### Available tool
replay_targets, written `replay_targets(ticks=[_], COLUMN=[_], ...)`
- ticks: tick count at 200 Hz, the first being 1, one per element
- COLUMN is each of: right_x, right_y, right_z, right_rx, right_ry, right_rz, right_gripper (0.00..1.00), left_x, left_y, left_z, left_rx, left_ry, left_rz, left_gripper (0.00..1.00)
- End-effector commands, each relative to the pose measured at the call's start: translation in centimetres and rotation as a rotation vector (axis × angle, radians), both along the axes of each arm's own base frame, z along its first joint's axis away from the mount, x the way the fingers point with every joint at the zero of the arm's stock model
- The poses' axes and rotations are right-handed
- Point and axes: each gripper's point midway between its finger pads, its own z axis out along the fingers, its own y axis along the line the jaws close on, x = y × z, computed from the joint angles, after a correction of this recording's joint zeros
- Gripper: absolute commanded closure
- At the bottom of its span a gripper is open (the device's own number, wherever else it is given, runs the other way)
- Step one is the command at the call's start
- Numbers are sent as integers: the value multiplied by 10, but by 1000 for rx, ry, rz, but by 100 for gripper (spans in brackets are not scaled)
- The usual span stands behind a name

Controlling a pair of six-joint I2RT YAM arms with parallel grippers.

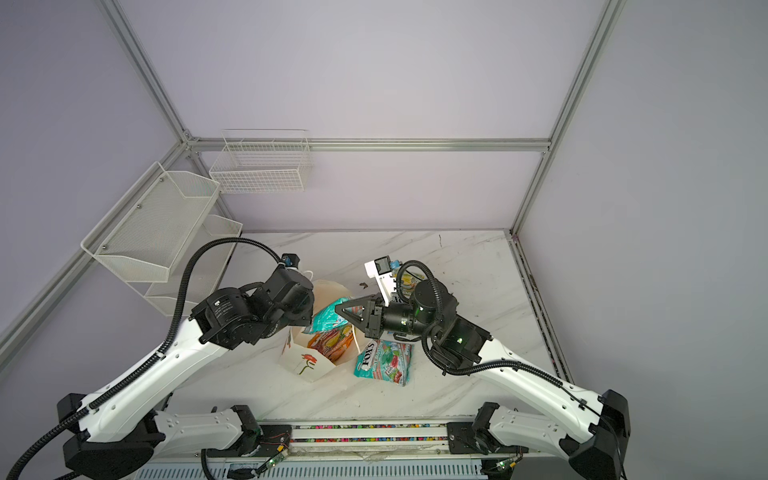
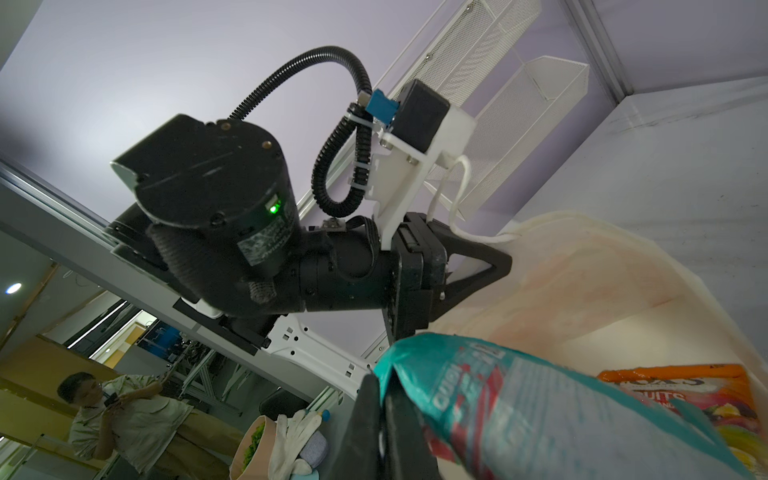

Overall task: Place the snacks into the paper bag
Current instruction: 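Open the right gripper to drop the teal packet into the bag, then raise the right gripper out of the bag and move it back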

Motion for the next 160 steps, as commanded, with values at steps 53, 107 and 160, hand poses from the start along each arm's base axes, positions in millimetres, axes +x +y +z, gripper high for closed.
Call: replay_targets(ticks=[53, 107, 160], right_x=[-5, -1, 3], right_y=[-1, -1, -11], right_z=[18, 13, 0], right_rx=[60, 35, -1], right_ry=[-48, -42, -26], right_rz=[4, -15, -77], right_gripper=[66, 60, 46], left_x=[6, 2, 4], left_y=[-1, 6, 2], left_z=[12, 14, 19], left_rx=[-47, -50, -51], left_ry=[-52, -71, -78], left_rz=[25, 29, 12], left_gripper=[100, 100, 100])
